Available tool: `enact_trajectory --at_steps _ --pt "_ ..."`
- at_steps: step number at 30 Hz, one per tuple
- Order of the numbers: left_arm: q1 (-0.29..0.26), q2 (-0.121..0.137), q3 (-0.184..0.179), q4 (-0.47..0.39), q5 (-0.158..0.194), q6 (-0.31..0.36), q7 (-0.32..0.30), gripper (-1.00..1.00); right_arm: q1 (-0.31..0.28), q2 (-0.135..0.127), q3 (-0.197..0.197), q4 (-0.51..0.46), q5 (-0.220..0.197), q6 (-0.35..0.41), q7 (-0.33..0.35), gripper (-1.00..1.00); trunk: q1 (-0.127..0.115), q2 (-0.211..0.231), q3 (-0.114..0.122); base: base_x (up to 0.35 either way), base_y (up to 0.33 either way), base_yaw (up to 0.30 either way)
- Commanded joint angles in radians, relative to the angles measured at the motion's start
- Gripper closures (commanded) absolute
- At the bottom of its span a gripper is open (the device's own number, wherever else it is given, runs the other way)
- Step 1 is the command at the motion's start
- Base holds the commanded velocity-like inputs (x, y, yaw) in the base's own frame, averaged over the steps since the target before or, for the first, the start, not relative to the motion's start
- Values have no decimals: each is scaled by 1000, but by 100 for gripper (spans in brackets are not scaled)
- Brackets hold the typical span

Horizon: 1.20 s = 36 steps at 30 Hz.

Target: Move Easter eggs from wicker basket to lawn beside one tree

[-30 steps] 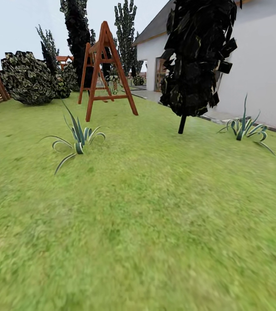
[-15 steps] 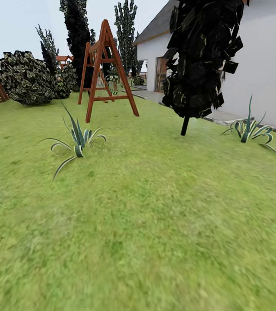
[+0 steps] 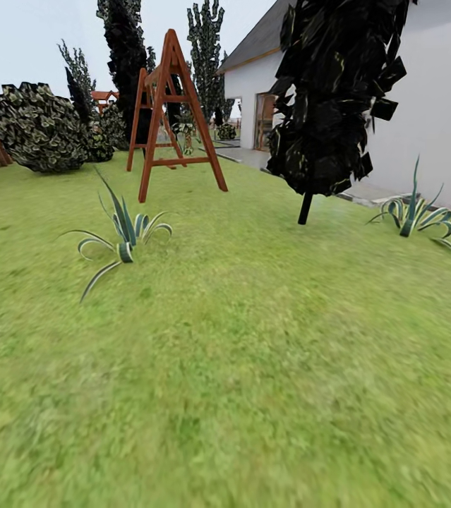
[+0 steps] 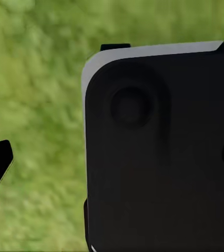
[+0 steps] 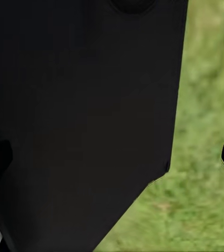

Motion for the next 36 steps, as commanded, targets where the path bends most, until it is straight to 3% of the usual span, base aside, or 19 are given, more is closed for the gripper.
enact_trajectory --at_steps 1,36 --pt "-1 0 0 1 0 -3 0 -100 1 0 -1 0 0 -3 0 -100 1 0 -1 336 0 0" --pt "-1 0 0 2 0 -3 0 -100 1 0 -1 0 0 -5 0 -100 1 0 -1 336 0 0"
